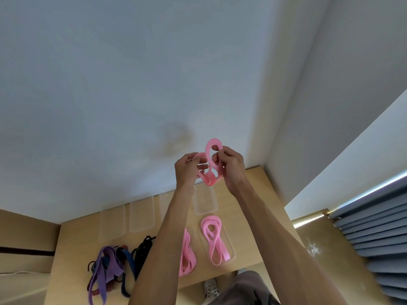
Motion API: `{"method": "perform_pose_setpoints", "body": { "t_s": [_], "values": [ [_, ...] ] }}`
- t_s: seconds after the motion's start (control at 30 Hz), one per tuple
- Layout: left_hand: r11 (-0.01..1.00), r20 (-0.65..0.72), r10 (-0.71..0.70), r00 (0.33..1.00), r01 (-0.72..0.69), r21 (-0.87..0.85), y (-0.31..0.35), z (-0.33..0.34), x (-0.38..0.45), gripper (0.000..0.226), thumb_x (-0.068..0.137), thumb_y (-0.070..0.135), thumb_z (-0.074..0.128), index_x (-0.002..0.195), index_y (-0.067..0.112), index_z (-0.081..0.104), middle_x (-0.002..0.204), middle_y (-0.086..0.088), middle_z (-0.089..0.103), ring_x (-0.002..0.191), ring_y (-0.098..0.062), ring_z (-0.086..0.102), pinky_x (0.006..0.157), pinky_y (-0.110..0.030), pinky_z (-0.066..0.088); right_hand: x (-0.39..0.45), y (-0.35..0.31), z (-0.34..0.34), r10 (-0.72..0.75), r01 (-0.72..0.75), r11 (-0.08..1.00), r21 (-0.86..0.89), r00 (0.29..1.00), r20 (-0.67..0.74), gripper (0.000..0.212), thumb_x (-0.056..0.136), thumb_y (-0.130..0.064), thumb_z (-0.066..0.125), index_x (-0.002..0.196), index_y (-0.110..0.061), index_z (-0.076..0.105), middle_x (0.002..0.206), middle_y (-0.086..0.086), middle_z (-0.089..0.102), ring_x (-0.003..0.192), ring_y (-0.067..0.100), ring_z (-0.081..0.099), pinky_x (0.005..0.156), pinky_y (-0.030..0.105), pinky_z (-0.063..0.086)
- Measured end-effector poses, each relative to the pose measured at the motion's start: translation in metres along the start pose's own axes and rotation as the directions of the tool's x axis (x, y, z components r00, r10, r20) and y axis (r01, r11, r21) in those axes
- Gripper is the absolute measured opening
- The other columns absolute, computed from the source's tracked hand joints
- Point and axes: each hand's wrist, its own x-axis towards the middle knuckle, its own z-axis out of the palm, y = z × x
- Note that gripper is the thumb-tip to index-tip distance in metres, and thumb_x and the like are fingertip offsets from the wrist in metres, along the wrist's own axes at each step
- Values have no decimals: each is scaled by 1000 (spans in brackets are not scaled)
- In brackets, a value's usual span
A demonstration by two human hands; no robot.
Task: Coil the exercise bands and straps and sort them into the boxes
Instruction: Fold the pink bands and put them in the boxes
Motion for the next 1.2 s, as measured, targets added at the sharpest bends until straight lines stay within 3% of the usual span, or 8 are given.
{"method": "perform_pose_setpoints", "body": {
  "t_s": [0.1,0.27,0.47,0.63,0.77,0.9,1.07,1.2],
  "values": [
    [999,97,15,995,-11,-42,-2,1,-4,22,82,14,57,93,10,76,92,-12,76,82,-25,74,72,-42,62,-3,4,8,-42,24,987,-159,993,-110,14,93,-10,55,105,-15,60,73,5,73,66,14,67,63,25,54],
    [998,159,36,987,-29,-48,-2,3,-7,36,92,46,52,89,21,78,93,-9,76,87,-25,74,72,-42,63,-2,7,22,-205,84,892,-444,951,-230,7,92,-15,55,98,-17,57,72,1,71,63,10,67,57,21,50],
    [991,153,12,988,9,-134,-1,6,-6,16,85,19,69,88,5,76,86,-13,71,81,-23,68,66,-33,57,-3,17,27,-327,80,773,-629,900,-288,16,95,-25,61,96,-17,74,100,4,64,87,15,60,73,26,42],
    [986,237,-30,971,68,-154,-9,2,-3,25,91,15,62,73,2,72,80,-17,67,78,-24,67,65,-32,53,0,14,23,-117,20,843,-538,982,-146,37,91,-42,59,67,-14,67,62,1,67,60,14,61,61,31,49],
    [992,177,-20,984,42,-120,-16,-3,1,25,90,9,59,72,7,77,85,-12,76,83,-24,73,78,-39,59,7,16,14,-49,-41,877,-479,984,-172,24,90,-28,66,80,-8,75,72,0,74,73,16,70,74,37,59],
    [996,-125,53,991,-43,81,-22,-1,7,20,90,16,59,74,13,70,73,0,67,73,-18,59,70,-33,50,8,29,5,80,-128,963,-236,975,-206,17,94,-12,57,89,-1,69,86,4,77,87,24,72,86,42,60],
    [952,-48,-273,961,263,-155,-26,-3,18,13,99,14,45,98,11,57,98,-14,64,75,-28,62,69,-32,52,3,42,-3,171,-161,984,78,973,-154,22,97,-4,45,85,-3,64,97,13,76,94,28,73,85,37,59],
    [951,-142,-254,957,220,-215,-28,-7,25,14,102,15,44,105,9,56,102,-15,62,83,-28,61,48,-22,48,1,51,-14,293,-238,928,287,942,-166,25,100,-10,39,88,-4,60,93,16,76,88,31,74,78,37,57]
  ]
}}
